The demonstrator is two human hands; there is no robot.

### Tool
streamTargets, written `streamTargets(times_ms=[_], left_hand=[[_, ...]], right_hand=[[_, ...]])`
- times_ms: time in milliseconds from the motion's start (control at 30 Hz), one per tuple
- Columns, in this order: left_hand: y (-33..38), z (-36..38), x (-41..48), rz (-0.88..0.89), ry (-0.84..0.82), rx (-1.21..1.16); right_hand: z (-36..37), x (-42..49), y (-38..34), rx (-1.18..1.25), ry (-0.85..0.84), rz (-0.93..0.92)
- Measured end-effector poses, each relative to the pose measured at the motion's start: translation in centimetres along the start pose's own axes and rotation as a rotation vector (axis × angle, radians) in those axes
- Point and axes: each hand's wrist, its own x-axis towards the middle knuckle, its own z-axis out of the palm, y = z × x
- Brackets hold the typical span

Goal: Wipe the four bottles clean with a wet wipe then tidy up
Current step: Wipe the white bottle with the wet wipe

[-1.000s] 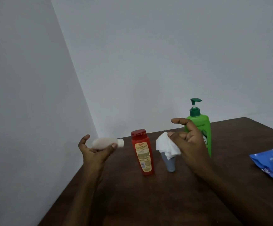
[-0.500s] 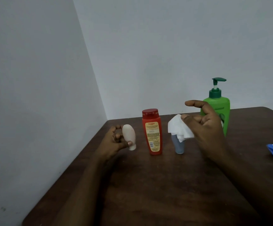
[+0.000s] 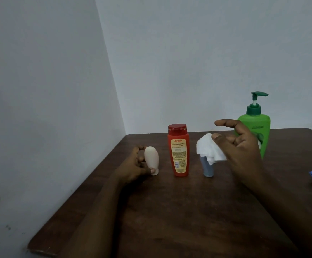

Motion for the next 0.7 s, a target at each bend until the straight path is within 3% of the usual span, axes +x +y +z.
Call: streamTargets(times_ms=[700], left_hand=[[0.18,-0.19,0.07,0.032,-0.097,0.006]], right_hand=[[-0.26,0.26,0.07,-0.01,0.003,-0.021]])
